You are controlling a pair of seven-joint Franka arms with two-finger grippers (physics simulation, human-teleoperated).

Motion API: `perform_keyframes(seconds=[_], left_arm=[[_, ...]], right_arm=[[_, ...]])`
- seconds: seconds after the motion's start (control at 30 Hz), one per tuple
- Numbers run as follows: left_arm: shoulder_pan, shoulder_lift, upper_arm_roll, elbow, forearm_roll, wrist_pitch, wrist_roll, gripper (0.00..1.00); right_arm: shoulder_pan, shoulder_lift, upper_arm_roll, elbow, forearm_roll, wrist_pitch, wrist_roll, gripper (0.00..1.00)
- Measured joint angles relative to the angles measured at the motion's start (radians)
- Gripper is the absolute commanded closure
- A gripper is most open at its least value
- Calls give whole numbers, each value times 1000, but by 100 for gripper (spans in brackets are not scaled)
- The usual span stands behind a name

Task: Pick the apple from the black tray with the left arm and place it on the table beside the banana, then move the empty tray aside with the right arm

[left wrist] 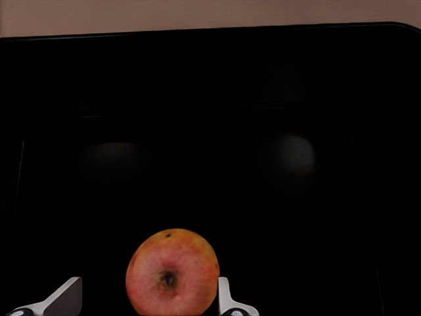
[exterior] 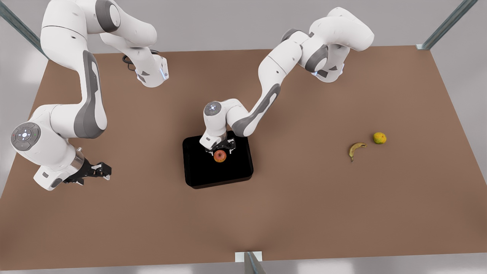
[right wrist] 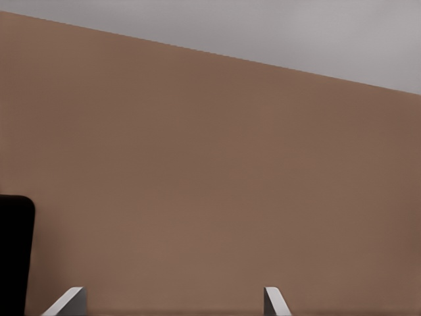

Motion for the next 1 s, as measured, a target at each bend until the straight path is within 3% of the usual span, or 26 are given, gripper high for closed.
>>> perform_keyframes(seconds=[0.5, 0.57, 0.7, 0.9, 1.0], left_arm=[[0, 61, 5, 0, 5, 104, -129, 0], [-1, 62, 5, 0, 6, 112, -140, 27], [-5, 55, 6, 0, 7, 116, -159, 28], [96, -175, 4, -7, -74, -105, -120, 27], [251, -411, 5, -223, -156, -228, -31, 27]], right_arm=[[0, 0, 0, 0, 0, 0, -3, 0], [0, 0, 0, 0, 0, 0, -4, 0], [0, 0, 0, 1, 0, 0, -4, 0], [12, -2, 2, 0, 0, -2, -5, 0], [159, -27, 5, 60, 0, -54, 24, 0]])
